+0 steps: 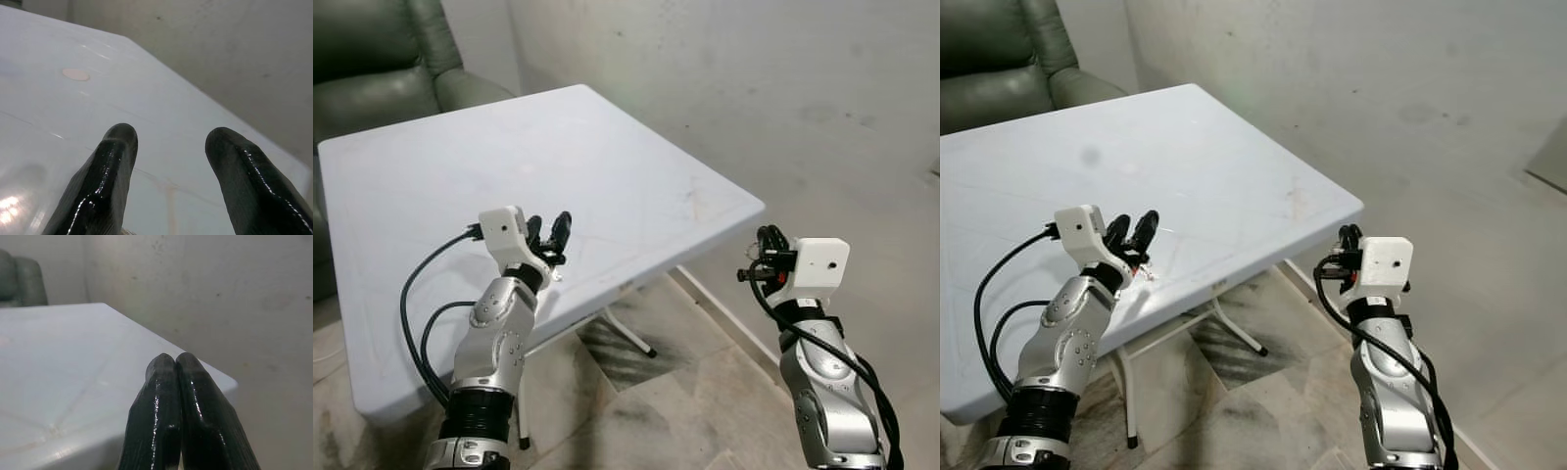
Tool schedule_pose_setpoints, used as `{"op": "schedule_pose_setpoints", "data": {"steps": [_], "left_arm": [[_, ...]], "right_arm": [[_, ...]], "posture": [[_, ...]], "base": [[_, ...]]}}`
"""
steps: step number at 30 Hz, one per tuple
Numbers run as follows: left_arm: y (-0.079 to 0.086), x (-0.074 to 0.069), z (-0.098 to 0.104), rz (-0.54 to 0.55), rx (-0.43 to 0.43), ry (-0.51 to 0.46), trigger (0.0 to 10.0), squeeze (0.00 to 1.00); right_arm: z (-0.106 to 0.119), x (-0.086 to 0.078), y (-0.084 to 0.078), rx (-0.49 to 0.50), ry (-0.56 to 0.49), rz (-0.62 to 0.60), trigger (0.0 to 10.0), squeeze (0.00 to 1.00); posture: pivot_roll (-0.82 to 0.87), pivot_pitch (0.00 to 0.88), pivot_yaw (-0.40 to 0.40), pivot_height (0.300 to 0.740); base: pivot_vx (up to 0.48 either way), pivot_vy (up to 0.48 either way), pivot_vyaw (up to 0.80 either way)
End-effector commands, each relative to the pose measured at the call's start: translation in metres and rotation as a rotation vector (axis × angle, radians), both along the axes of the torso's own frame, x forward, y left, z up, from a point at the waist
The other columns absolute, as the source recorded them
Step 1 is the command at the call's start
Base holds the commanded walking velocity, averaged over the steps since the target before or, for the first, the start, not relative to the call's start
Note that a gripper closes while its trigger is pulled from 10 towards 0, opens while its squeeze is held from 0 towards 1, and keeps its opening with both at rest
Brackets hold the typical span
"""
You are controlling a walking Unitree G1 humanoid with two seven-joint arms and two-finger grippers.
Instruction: Hang keys on a hook
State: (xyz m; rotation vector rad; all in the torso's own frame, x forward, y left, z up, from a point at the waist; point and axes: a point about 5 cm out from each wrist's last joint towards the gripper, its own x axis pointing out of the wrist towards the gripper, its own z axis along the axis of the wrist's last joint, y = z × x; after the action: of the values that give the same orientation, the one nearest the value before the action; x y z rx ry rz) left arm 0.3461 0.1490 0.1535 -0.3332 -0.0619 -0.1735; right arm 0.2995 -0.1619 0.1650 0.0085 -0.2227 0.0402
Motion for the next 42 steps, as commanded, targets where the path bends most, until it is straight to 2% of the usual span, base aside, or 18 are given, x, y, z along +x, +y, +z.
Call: {"op": "schedule_pose_setpoints", "data": {"steps": [1, 32, 42], "left_arm": [[-0.0077, 0.0006, 0.0052, -0.030, 0.004, -0.016, 10.0, 0.00], [-0.0128, -0.0005, 0.0039, -0.048, 0.019, -0.015, 10.0, 0.00], [-0.0150, -0.0020, 0.0016, -0.050, 0.003, -0.002, 10.0, 0.00]], "right_arm": [[0.0020, -0.0022, -0.0079, -0.004, -0.004, -0.024, 10.0, 0.00], [0.0019, -0.0003, -0.0060, 0.005, 0.009, -0.022, 10.0, 0.00], [0.0013, 0.0004, -0.0065, 0.002, 0.019, -0.019, 10.0, 0.00]], "posture": [[0.03, 0.101, -0.026, 0.740], [0.03, 0.088, -0.032, 0.740], [0.04, 0.096, -0.040, 0.740]], "base": [[0.416, 0.000, -0.46], [0.418, 0.000, -0.65], [0.028, 0.000, -0.64]]}}
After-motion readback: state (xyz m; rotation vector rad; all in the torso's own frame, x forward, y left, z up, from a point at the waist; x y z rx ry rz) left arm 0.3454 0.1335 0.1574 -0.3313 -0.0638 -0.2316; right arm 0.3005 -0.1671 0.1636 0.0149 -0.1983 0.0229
